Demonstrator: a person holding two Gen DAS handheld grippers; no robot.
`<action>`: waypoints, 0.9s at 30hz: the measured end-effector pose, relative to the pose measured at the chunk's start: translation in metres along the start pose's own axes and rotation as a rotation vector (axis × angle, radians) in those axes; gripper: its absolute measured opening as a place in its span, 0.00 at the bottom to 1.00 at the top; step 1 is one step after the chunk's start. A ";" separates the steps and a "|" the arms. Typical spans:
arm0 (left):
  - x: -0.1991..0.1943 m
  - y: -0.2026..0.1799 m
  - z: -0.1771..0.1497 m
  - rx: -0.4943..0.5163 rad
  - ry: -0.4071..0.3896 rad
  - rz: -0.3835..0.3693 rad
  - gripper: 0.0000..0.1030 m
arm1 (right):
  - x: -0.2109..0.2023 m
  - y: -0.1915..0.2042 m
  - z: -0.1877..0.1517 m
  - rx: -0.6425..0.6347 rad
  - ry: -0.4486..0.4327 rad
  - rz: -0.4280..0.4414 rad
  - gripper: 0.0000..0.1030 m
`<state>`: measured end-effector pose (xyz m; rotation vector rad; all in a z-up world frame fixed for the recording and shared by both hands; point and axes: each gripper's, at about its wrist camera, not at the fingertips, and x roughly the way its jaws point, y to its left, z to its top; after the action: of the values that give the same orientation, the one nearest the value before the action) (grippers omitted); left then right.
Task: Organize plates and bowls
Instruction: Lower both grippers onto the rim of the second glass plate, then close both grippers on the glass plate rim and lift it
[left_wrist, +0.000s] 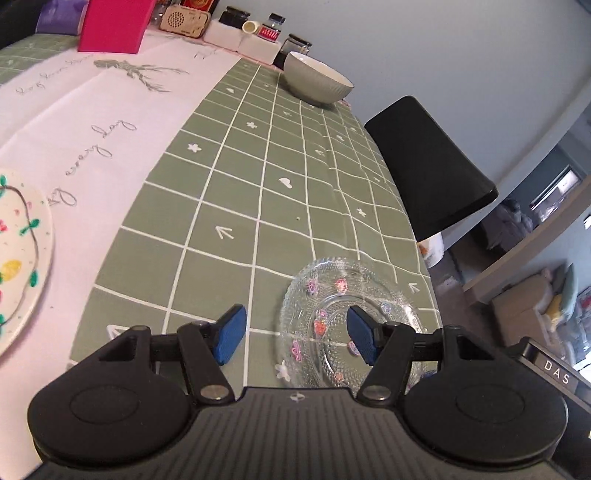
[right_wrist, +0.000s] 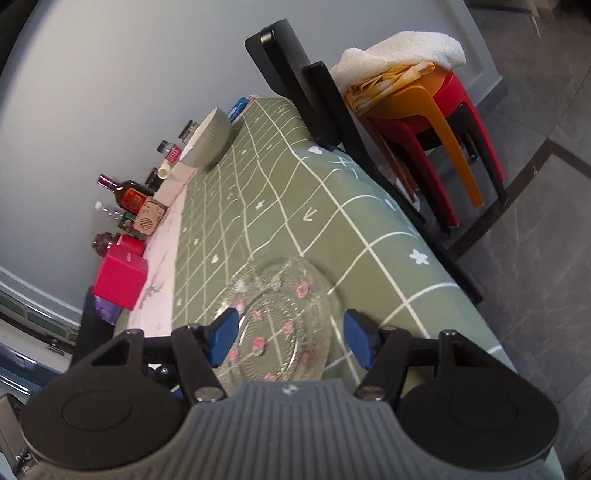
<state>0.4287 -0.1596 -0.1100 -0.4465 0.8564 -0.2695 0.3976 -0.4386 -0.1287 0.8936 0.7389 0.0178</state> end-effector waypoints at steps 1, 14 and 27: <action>0.001 0.002 0.001 -0.001 -0.003 -0.010 0.71 | 0.002 -0.002 0.001 0.014 -0.005 0.018 0.59; 0.017 0.006 0.008 -0.061 0.039 -0.156 0.74 | 0.019 -0.007 0.014 0.036 0.009 0.069 0.52; 0.008 -0.021 -0.003 0.174 -0.010 0.140 0.20 | 0.020 -0.002 0.010 -0.005 0.005 -0.052 0.08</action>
<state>0.4308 -0.1820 -0.1066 -0.2246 0.8423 -0.2102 0.4177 -0.4411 -0.1377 0.8698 0.7666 -0.0246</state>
